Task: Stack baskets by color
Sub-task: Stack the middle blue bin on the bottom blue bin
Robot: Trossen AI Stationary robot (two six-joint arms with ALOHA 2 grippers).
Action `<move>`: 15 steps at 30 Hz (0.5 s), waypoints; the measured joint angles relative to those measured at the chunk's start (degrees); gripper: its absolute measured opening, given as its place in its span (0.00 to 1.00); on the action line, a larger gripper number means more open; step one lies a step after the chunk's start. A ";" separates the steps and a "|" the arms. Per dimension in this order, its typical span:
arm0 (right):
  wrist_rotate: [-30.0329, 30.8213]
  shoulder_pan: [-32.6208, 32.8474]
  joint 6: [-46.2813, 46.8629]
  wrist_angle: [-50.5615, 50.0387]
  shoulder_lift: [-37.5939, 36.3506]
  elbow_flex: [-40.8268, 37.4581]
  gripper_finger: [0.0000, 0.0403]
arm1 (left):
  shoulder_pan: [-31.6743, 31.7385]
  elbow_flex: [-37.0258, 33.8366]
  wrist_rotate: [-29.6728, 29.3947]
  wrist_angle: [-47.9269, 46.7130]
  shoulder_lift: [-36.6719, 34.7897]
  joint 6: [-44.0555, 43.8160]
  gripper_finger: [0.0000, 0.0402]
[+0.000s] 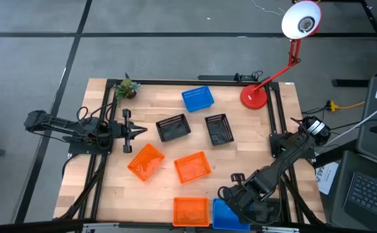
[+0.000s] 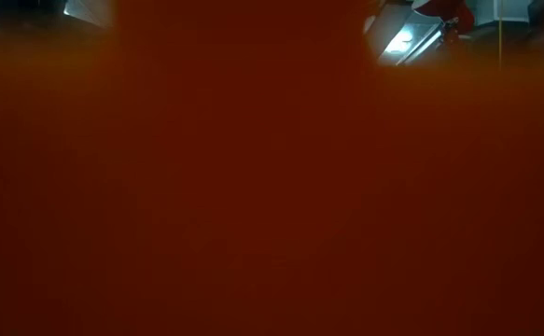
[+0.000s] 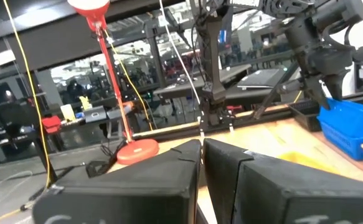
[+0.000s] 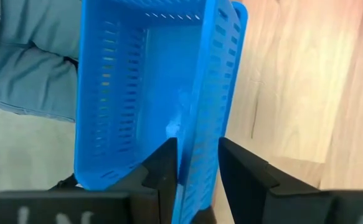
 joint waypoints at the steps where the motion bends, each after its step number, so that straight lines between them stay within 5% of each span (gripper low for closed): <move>1: 0.35 0.00 -0.54 0.00 0.00 0.00 0.29 | 0.00 0.00 0.00 0.04 0.00 -0.10 0.03; 15: 2.06 0.00 -1.93 -6.10 -0.04 4.52 0.28 | 0.02 0.00 0.00 0.12 -0.01 0.06 0.03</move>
